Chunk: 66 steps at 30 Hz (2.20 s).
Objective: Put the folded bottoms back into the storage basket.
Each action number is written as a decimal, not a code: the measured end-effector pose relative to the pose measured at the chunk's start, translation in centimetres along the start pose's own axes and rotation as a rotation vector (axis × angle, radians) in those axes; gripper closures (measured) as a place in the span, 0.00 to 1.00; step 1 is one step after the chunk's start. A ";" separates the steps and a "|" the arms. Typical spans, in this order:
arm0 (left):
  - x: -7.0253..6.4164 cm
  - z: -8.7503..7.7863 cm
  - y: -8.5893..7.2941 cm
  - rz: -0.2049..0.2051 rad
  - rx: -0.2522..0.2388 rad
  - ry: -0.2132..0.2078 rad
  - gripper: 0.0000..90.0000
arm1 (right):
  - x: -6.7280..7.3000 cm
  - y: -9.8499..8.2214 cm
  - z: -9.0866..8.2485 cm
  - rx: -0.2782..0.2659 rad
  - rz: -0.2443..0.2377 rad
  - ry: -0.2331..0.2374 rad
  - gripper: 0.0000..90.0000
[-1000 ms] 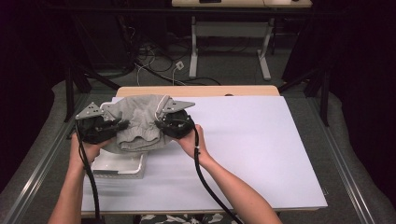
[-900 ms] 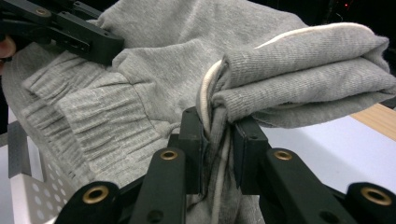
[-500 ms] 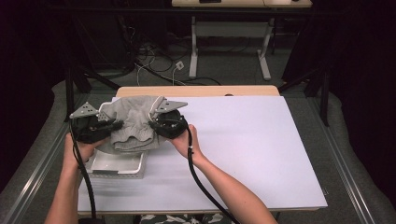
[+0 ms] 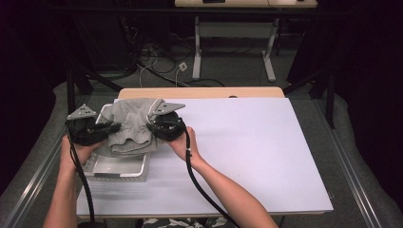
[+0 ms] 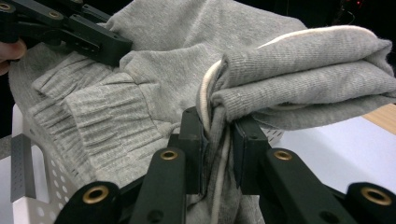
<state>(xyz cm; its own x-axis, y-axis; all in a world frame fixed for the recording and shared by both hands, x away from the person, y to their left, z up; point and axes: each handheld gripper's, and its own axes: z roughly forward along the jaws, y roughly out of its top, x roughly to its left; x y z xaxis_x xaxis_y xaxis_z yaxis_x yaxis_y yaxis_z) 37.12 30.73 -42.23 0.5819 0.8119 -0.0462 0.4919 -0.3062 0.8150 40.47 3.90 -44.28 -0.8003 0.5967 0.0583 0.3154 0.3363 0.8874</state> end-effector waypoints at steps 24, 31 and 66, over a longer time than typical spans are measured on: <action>1.6 -0.2 -0.9 -0.019 0.041 0.065 0.88 | 1.4 0.2 2.2 0.020 0.018 0.031 0.84; 1.7 0.0 -1.1 -0.020 0.059 0.085 0.88 | 1.7 0.1 2.8 0.036 0.024 0.039 0.84; 2.0 0.8 -1.7 -0.011 0.138 0.162 0.88 | 2.6 -0.9 5.3 0.114 0.052 0.082 0.84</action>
<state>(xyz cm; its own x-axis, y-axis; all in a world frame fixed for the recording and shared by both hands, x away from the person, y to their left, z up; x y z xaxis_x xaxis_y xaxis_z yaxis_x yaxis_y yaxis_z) 37.96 32.52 -44.18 0.4694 0.8817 0.0479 0.5885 -0.3529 0.7274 40.84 9.06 -47.34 -0.8189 0.5554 0.1446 0.4100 0.3897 0.8246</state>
